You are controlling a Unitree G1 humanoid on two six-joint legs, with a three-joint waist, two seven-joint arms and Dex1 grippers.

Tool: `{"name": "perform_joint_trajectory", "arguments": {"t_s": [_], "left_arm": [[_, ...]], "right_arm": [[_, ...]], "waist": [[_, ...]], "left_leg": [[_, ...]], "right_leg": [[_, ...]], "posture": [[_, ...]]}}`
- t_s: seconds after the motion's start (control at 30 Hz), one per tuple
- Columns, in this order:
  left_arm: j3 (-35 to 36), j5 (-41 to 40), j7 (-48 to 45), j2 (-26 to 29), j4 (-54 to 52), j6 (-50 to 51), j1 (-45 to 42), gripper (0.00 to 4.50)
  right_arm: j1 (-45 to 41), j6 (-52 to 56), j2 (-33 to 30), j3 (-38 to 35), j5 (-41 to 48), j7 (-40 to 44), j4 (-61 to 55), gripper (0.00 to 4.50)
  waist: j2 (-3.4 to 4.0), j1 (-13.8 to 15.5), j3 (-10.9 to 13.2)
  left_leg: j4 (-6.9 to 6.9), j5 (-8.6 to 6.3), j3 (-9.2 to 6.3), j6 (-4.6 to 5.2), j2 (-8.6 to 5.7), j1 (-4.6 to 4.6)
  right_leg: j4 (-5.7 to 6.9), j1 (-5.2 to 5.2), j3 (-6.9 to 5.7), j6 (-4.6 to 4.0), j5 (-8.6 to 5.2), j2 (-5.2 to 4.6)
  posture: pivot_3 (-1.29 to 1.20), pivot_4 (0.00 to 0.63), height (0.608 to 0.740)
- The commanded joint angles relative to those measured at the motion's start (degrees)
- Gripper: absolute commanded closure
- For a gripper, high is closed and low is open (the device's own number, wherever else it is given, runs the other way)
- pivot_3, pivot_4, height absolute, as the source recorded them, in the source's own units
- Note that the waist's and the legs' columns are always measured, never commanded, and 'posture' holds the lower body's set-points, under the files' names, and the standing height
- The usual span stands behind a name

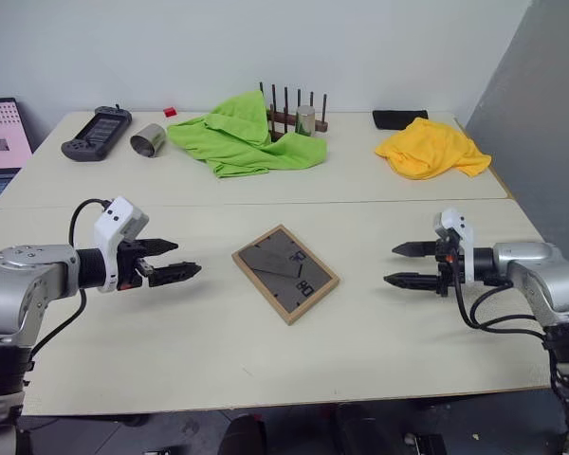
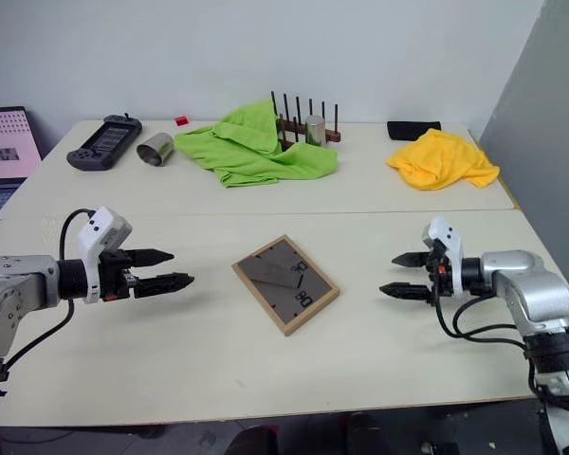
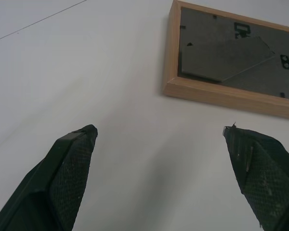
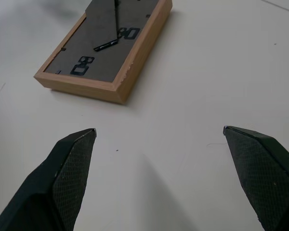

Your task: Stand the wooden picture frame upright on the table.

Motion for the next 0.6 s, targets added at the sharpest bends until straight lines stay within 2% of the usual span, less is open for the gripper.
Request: {"name": "perform_joint_trajectory", "arguments": {"t_s": [0.03,0.13,0.6], "left_arm": [[2.9,-0.8,1.5,0.1,-2.0,0.5,-0.4,0.00],[3.6,-1.6,2.6,-0.5,-2.2,1.0,-0.9,0.00],[2.0,-0.3,2.9,-0.2,-1.0,-1.2,-1.1,0.00]], "right_arm": [[-1.9,-1.8,0.1,-0.3,-0.6,1.8,1.5,0.18],[-2.8,-3.5,0.5,-0.1,-2.0,1.5,3.0,0.79],[-3.9,-5.5,1.9,-0.6,-3.4,0.8,4.5,0.79]], "waist": [[0.00,0.0,0.0],[0.01,0.0,0.0],[0.02,0.0,0.0]], "left_leg": [[0.00,0.00,-0.03,0.00,0.00,-0.01],[0.01,0.00,-0.12,0.00,0.00,-0.07],[0.03,0.00,-0.25,0.00,-0.01,-0.09]], "right_leg": [[0.00,0.00,-0.03,0.00,0.00,0.00],[0.01,-0.01,-0.10,-0.01,0.00,0.00],[0.06,-0.01,-0.20,-0.01,0.01,0.00]], "posture": [[0.00,0.150,0.740],[0.00,0.150,0.740],[0.00,0.150,0.740]]}}
